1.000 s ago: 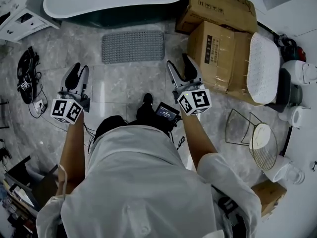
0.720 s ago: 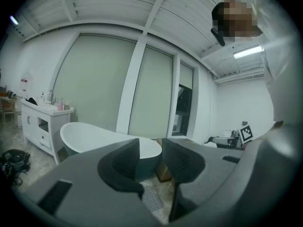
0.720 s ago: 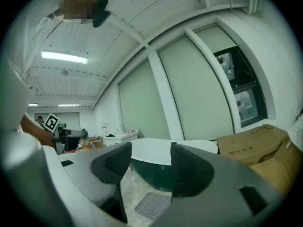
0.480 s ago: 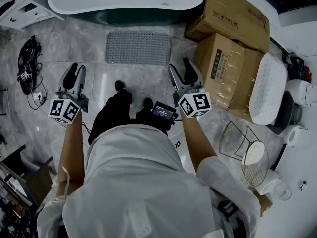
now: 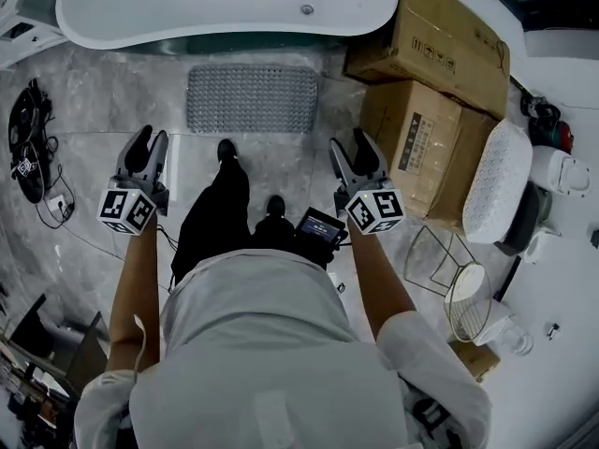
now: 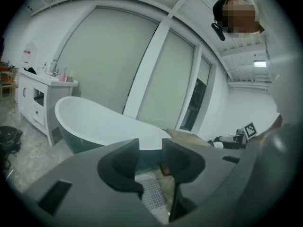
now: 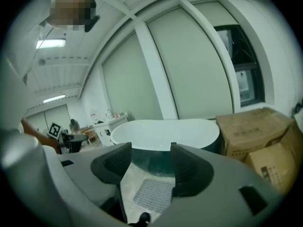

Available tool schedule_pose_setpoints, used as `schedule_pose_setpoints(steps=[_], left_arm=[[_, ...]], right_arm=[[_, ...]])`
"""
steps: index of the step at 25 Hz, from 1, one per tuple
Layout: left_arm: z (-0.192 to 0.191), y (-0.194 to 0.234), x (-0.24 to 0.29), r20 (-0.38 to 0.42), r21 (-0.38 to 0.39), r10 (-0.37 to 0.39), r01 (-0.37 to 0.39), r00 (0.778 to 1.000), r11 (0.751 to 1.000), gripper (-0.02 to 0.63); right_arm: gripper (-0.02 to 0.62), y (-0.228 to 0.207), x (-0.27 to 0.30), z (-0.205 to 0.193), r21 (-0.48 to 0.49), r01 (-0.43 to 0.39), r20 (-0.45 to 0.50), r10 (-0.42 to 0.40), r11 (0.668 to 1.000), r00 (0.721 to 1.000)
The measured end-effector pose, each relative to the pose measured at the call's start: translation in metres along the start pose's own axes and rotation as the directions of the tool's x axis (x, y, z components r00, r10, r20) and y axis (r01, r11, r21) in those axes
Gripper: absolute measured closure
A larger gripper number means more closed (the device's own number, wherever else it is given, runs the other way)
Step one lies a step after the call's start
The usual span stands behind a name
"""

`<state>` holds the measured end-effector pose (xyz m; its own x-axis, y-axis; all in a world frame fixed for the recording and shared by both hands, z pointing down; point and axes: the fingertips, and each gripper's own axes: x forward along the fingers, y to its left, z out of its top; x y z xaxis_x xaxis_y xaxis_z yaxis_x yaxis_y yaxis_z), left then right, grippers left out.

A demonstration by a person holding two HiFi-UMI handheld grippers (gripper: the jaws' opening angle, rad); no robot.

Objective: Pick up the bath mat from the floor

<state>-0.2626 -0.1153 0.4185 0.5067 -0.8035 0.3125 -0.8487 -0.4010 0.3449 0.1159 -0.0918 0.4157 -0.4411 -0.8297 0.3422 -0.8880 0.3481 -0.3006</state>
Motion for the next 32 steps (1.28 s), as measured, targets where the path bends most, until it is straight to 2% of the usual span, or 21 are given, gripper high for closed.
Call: schedule_pose_setpoints(steps=[3,9,12,16,20,22,24,27,29,30,32], left_arm=[[-0.011,0.042,0.031,-0.062,-0.018,-0.017,0.016,0.998,1.000,0.455],[-0.057,0.107,0.079,-0.172,-0.077,-0.033,0.020,0.985,0.997,0.454],[-0.093,0.137,0.100,-0.228,-0.115,-0.027,0.000,0.973,0.993,0.453],[-0.153,0.170,0.118,-0.311,-0.167,0.000,-0.054,0.950,0.984,0.442],[-0.231,0.203,0.140,-0.398,-0.245,0.042,-0.151,0.916,0.958,0.424],[-0.274,0.217,0.143,-0.454,-0.260,0.059,-0.195,0.889,0.946,0.417],[-0.311,0.232,0.144,-0.487,-0.303,0.070,-0.244,0.870,0.921,0.416],[-0.358,0.245,0.157,-0.476,-0.421,0.065,-0.292,0.877,0.859,0.411],[-0.394,0.252,0.168,-0.472,-0.468,0.071,-0.318,0.879,0.824,0.402],[-0.412,0.257,0.173,-0.478,-0.473,0.075,-0.328,0.875,0.818,0.398],[-0.448,0.264,0.182,-0.506,-0.454,0.063,-0.327,0.860,0.829,0.387]], right_arm=[[0.319,-0.013,0.036,-0.012,0.085,-0.002,-0.064,0.007,0.996,0.998],[0.319,-0.063,0.078,-0.047,0.109,0.067,-0.163,-0.049,0.992,0.985],[0.319,-0.088,0.100,-0.080,0.126,0.071,-0.226,-0.041,0.989,0.973],[0.319,-0.121,0.127,-0.141,0.190,0.047,-0.293,0.011,0.981,0.956],[0.319,-0.170,0.157,-0.220,0.162,0.008,-0.389,0.057,0.987,0.919],[0.319,-0.193,0.168,-0.261,0.196,0.018,-0.428,0.069,0.980,0.901],[0.319,-0.213,0.174,-0.302,0.264,0.061,-0.447,0.067,0.963,0.892],[0.319,-0.245,0.182,-0.366,0.340,0.133,-0.480,0.050,0.931,0.876],[0.319,-0.261,0.190,-0.408,0.370,0.156,-0.508,0.059,0.916,0.859],[0.318,-0.267,0.194,-0.428,0.377,0.153,-0.522,0.073,0.914,0.849],[0.318,-0.273,0.202,-0.466,0.362,0.122,-0.556,0.109,0.924,0.824]])
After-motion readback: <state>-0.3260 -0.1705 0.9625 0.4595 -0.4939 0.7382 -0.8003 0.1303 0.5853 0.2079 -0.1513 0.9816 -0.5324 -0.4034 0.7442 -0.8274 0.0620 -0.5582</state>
